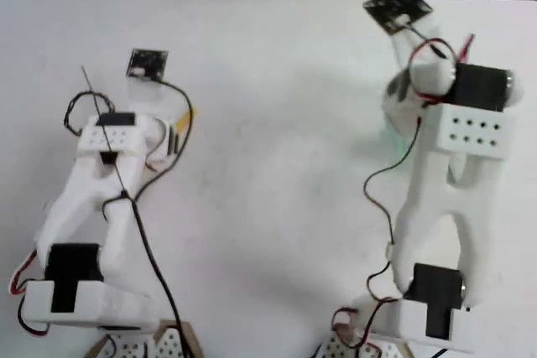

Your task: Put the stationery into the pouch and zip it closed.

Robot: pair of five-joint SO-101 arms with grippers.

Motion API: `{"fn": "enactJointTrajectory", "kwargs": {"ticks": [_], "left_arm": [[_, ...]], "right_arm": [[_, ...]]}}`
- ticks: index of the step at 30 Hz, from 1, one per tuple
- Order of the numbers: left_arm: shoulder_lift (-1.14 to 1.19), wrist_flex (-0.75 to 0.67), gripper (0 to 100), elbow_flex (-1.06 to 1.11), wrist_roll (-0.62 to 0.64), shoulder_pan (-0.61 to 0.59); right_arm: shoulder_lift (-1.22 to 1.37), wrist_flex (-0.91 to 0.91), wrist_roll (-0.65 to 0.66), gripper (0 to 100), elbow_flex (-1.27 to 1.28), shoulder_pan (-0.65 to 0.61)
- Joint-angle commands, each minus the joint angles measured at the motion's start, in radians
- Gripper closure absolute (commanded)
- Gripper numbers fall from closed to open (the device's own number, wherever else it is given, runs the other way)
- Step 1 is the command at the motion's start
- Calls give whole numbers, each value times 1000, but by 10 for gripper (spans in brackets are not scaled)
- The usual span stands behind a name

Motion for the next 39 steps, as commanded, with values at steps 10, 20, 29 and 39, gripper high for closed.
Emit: {"fn": "enactJointTrajectory", "kwargs": {"ticks": [10,20,29,39], "left_arm": [[-7,-18,861,-8,11,-33],[-7,-21,861,-8,11,-33],[-5,-21,861,-8,11,-28],[-5,-23,861,-8,11,-30]], "right_arm": [[-16,-125,120,858,-3,234],[-44,-54,44,981,-49,101],[-59,1,-130,981,-210,-33],[-64,2,-218,981,-213,-122]]}}
